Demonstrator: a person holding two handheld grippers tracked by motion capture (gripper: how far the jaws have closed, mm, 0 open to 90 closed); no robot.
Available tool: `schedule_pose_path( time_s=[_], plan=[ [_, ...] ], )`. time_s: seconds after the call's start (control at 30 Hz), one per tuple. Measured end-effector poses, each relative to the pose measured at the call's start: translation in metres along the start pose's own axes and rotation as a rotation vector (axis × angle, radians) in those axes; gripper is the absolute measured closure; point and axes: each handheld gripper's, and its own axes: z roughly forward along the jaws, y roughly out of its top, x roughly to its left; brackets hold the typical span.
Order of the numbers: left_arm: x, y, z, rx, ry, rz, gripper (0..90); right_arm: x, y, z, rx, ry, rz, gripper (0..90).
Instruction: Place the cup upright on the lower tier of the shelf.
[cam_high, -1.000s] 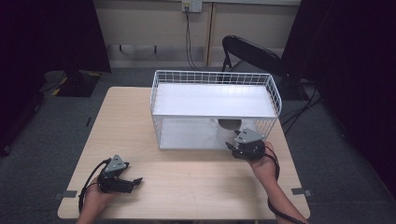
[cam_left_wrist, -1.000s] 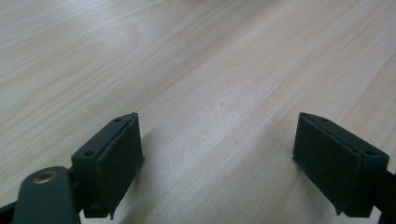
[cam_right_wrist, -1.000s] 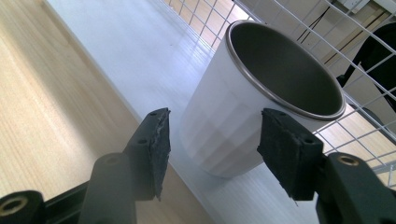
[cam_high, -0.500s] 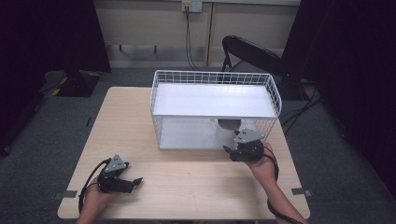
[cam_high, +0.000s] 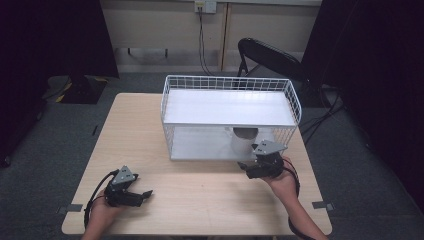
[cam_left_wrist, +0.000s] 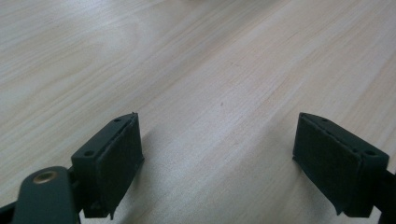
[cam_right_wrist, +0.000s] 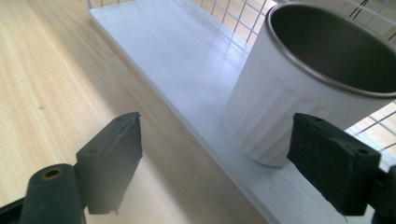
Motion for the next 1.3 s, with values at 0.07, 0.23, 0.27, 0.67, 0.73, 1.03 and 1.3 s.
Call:
schedule_pose_path(
  time_s=[0.07,0.23,0.27,0.67,0.73,1.03,1.3],
  plan=[
    [0.000,0.000,0.000,0.000,0.000,0.000,15.1,0.001,-0.001,-0.001,-0.002,0.008,0.004,15.9],
    [0.000,0.000,0.000,0.000,0.001,0.004,15.0,0.004,-0.003,-0.004,0.011,0.040,-0.009,15.4],
    [0.000,0.000,0.000,0.000,0.002,0.004,15.0,0.004,-0.004,-0.004,0.015,0.047,-0.005,15.5],
    [0.000,0.000,0.000,0.000,0.002,0.005,15.1,0.008,-0.013,-0.013,0.031,0.086,-0.003,16.4],
    [0.000,0.000,0.000,0.000,0.002,0.004,15.0,0.008,-0.017,-0.015,0.028,0.089,0.006,16.1],
    [0.000,0.000,0.000,0.000,0.000,0.000,15.0,0.007,-0.026,-0.020,0.035,0.091,0.012,15.1],
    [0.000,0.000,0.000,0.000,0.000,0.000,15.0,0.006,-0.034,-0.027,0.041,0.093,0.019,15.0]
  ],
)
